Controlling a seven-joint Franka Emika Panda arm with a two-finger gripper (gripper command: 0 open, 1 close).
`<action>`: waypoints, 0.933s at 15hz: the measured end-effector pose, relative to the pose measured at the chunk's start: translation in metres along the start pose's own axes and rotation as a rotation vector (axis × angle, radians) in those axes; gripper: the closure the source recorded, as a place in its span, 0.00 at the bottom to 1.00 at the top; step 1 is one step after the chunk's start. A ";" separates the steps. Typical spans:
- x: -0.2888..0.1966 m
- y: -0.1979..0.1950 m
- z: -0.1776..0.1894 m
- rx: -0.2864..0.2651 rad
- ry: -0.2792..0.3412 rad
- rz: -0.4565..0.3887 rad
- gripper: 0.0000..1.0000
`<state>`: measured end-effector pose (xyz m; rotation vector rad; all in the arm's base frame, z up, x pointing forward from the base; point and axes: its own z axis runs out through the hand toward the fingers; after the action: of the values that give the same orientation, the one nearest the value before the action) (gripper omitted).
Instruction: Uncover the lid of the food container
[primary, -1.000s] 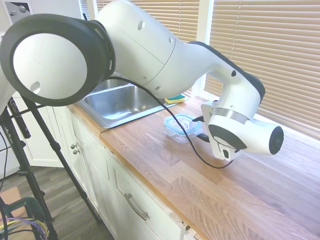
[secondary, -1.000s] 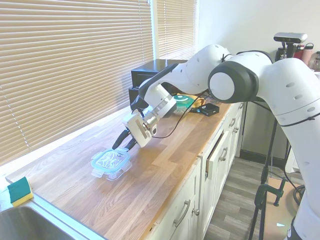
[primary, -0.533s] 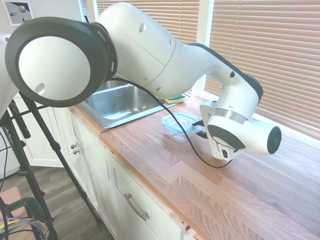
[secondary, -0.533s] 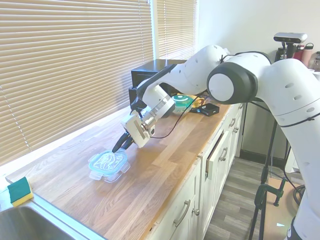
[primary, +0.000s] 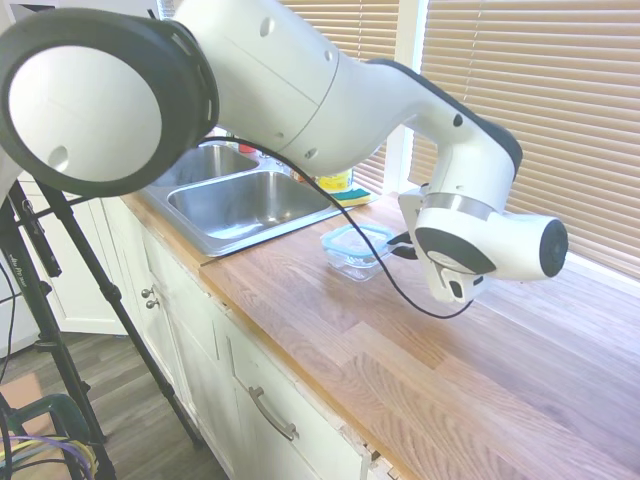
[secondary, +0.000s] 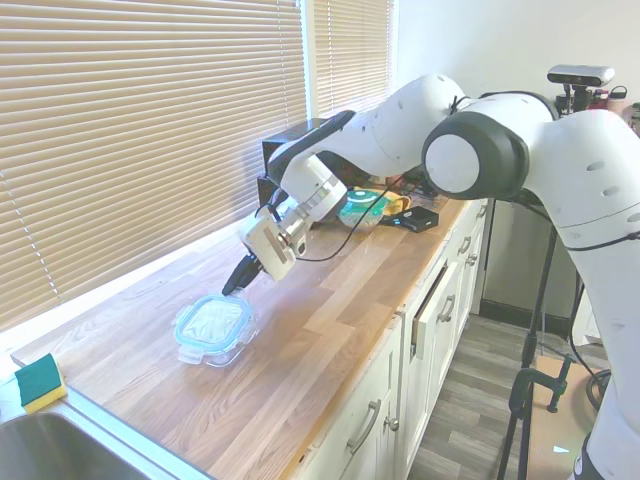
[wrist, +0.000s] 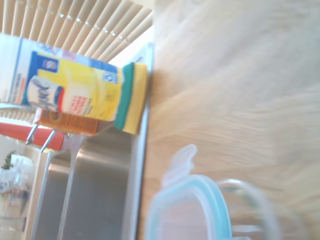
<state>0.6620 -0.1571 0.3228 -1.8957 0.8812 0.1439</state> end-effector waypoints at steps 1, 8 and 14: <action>-0.008 -0.007 -0.002 -0.003 0.006 -0.010 1.00; -0.089 -0.053 0.025 -0.096 0.032 -0.115 1.00; -0.170 -0.072 0.041 -0.161 0.046 -0.211 1.00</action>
<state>0.5948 -0.0194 0.4340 -2.1370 0.7123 0.0443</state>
